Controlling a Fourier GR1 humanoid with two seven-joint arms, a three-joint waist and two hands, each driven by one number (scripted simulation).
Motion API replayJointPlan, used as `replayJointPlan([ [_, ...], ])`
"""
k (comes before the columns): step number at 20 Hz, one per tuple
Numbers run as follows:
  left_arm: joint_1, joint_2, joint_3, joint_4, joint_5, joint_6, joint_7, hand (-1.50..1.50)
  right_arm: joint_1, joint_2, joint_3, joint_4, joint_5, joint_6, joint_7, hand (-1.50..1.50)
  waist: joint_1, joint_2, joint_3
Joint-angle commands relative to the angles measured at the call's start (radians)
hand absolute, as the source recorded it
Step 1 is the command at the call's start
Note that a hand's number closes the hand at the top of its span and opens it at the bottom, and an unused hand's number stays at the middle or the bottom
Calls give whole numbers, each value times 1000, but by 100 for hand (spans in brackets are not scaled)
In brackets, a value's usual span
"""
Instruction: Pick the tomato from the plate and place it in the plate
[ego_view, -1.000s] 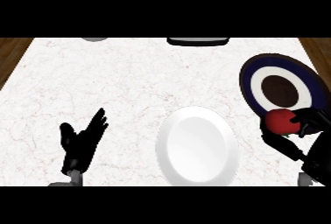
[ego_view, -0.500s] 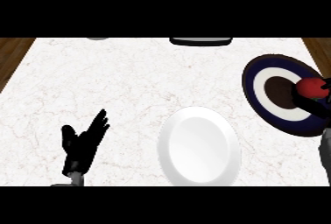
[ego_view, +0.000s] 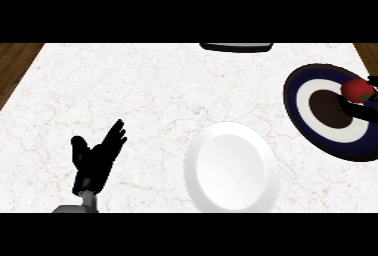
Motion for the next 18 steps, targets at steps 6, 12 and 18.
replayJointPlan([
  [6, -66, 0, 11, 18, 9, -5, 24, 0, -156, -28, 4, 260, 16, 196, -116, -150, 13, 10, 4],
  [12, -20, -4, 5, 42, -5, -8, -35, 0, -145, -7, -153, 272, -143, 301, -303, -150, -5, 4, 4],
  [18, 23, 9, 9, 40, -11, -20, -87, 0, -130, -89, -248, 363, -229, 454, -322, -150, -6, 2, 3],
])
